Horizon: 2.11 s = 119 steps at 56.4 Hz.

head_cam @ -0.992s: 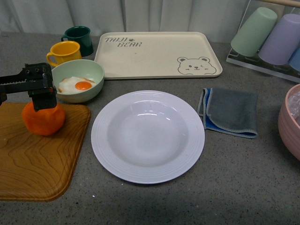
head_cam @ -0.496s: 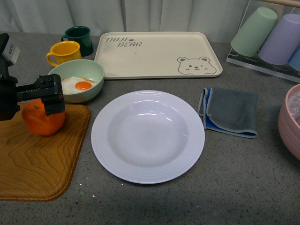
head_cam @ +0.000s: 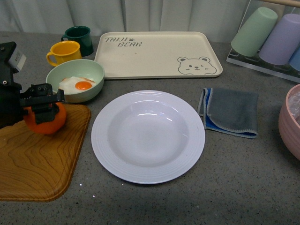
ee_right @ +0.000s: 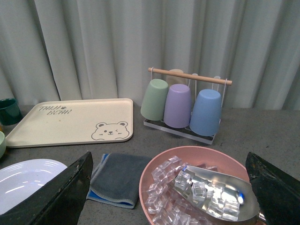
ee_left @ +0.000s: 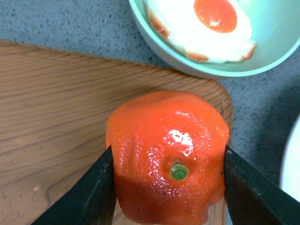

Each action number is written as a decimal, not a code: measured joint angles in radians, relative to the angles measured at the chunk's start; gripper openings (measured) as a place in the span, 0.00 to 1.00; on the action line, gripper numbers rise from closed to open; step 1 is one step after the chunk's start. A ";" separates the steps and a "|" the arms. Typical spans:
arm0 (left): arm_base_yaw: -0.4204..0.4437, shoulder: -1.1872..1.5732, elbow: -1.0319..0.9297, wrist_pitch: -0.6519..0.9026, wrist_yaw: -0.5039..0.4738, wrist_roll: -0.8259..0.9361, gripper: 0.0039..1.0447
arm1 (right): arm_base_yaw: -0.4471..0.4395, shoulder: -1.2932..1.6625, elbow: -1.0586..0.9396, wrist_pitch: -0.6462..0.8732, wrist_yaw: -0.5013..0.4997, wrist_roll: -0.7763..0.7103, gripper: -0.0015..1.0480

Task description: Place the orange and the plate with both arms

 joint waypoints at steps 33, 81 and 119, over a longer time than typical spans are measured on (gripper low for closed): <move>-0.417 -0.003 0.050 0.010 -0.127 -0.079 0.49 | 0.000 0.000 0.000 0.000 0.000 0.000 0.91; -0.443 0.137 0.124 0.043 -0.179 -0.066 0.94 | 0.000 0.000 0.000 0.000 0.000 0.000 0.91; -0.223 -0.235 -0.478 1.000 -0.264 0.174 0.12 | 0.000 0.000 0.000 0.000 0.000 0.000 0.91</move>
